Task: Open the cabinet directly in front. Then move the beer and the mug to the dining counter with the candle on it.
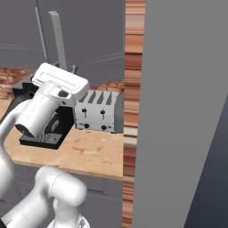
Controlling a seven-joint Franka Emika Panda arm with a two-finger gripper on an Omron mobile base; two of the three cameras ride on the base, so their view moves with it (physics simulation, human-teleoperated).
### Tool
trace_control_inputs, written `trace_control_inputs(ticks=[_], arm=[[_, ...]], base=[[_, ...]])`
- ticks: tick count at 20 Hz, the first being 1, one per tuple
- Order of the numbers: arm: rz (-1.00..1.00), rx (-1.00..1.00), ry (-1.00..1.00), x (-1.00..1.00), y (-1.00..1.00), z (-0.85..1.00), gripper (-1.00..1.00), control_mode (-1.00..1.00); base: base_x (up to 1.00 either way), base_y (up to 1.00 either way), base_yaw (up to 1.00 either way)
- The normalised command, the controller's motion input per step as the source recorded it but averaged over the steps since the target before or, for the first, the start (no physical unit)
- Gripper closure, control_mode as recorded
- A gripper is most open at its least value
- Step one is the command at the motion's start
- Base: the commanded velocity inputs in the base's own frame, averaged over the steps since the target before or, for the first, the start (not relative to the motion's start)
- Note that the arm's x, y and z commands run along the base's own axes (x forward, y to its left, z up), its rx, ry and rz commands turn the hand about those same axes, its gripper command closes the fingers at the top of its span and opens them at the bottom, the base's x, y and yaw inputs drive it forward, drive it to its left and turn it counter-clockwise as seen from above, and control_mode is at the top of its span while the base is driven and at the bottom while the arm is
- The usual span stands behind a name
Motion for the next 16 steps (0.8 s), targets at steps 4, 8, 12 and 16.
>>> trace_control_inputs(ticks=[4, 8, 12, 16], arm=[[0.00, 0.00, 0.00, -0.29, 0.00, -0.02, -1.00, -1.00], [0.00, 0.00, 0.00, -1.00, 0.00, -0.08, -1.00, -1.00], [0.02, -0.02, 0.00, -1.00, 0.39, 0.00, -1.00, -1.00], [0.06, -0.10, 0.00, -0.94, 0.91, 0.00, -1.00, -1.00]], base=[[0.00, 0.00, 0.00], [0.00, 0.00, 0.00], [0.00, 0.00, 0.00], [0.00, 0.00, 0.00]])
